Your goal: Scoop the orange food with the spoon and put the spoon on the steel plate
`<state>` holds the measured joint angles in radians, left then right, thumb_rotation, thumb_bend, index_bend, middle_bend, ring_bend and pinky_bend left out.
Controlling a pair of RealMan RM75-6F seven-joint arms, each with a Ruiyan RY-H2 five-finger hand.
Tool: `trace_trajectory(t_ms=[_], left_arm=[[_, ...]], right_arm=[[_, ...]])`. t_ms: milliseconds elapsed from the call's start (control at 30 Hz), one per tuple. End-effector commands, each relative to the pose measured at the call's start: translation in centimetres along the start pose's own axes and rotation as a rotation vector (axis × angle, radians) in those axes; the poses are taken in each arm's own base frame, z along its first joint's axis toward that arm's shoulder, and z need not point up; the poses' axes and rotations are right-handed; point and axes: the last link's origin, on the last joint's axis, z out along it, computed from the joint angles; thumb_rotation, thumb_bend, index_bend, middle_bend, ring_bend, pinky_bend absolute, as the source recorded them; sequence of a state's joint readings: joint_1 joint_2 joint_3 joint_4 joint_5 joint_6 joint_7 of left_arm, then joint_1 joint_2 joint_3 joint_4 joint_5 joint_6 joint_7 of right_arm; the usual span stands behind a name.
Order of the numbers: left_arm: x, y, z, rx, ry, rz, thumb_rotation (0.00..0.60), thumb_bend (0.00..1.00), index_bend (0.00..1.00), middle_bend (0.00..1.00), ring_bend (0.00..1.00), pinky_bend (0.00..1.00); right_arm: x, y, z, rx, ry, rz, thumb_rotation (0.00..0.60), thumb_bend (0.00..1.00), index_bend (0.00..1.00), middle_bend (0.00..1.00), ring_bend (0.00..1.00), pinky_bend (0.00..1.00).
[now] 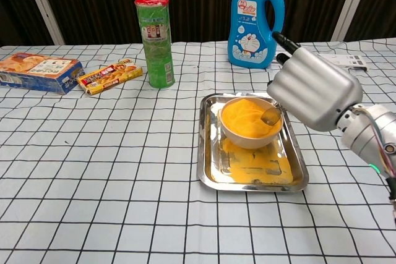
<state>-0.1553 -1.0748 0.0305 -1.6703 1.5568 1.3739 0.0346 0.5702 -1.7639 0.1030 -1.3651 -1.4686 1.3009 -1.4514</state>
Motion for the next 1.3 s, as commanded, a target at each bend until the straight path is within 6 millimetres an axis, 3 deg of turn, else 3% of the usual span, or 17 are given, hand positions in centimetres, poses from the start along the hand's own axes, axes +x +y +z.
trace_trajectory(t_ms=[33, 400, 767, 1300], left_arm=[[0.0, 0.0, 0.0, 0.0, 0.0, 0.0, 0.6, 0.0, 0.0, 0.0, 0.0, 0.0], [0.0, 0.0, 0.0, 0.001, 0.001, 0.002, 0.6, 0.0, 0.0, 0.0, 0.0, 0.0], [-0.1, 0.0, 0.1, 0.001, 0.001, 0.003, 0.6, 0.0, 0.0, 0.0, 0.0, 0.0], [-0.1, 0.1, 0.0, 0.0, 0.002, 0.006, 0.6, 0.0, 0.0, 0.0, 0.0, 0.0]], right_arm=[[0.3, -0.3, -0.2, 0.005, 0.001, 0.026, 0.6, 0.69, 0.65, 0.57, 0.29, 0.0], [2.1, 0.1, -0.2, -0.004, 0.044, 0.078, 0.6, 0.69, 0.65, 0.57, 0.29, 0.0], [1.8, 1.8, 0.1, -0.052, 0.043, 0.073, 0.6, 0.69, 0.65, 0.57, 0.29, 0.0], [1.7, 1.4, -0.6, -0.019, 0.067, 0.048, 0.6, 0.69, 0.65, 0.57, 0.29, 0.0]])
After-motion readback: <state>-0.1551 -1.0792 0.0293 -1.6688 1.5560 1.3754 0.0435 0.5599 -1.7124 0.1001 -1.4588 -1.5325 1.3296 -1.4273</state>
